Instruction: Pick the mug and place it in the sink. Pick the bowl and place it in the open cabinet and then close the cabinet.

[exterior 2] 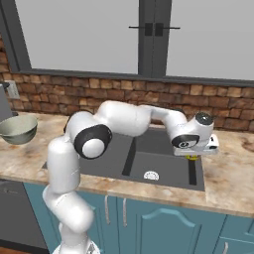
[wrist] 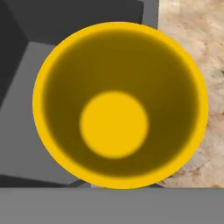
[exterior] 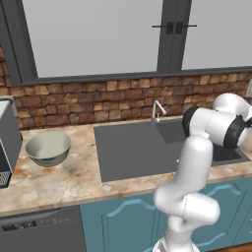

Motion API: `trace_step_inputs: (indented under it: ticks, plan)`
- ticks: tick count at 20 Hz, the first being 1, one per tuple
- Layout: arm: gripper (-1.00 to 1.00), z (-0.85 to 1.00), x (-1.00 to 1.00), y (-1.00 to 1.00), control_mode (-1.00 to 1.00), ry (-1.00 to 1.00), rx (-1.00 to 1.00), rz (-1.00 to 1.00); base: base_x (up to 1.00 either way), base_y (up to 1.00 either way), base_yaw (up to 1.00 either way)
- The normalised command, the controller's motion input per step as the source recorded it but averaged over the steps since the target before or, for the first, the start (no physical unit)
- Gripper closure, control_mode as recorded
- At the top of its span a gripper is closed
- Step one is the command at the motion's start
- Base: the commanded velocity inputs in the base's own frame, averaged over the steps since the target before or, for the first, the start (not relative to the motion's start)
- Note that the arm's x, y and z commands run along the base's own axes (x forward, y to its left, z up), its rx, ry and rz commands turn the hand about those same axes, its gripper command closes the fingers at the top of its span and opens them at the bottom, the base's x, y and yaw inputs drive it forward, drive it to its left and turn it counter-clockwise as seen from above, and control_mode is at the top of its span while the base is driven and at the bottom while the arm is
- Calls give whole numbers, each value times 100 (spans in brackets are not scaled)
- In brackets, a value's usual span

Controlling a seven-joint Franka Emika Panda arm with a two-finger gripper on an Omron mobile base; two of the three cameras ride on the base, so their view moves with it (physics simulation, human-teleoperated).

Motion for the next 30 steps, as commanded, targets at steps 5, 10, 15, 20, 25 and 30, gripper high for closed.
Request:
trace_step_inputs:
  ticks: [5,10,15,20,25,30]
  plan:
    - [100,-12,0,67,-100,0,-1,9,0,0,0]
    - [100,-9,40,25,-100,5,6,2,0,0,0]
    - [100,-28,52,27,-100,7,2,2,0,0,0]
    - [100,-54,56,18,-100,7,0,5,0,0,0]
    - [100,-72,49,5,-100,5,0,1,0,0,0]
    - [100,-61,38,0,-100,4,0,0,0,0,0]
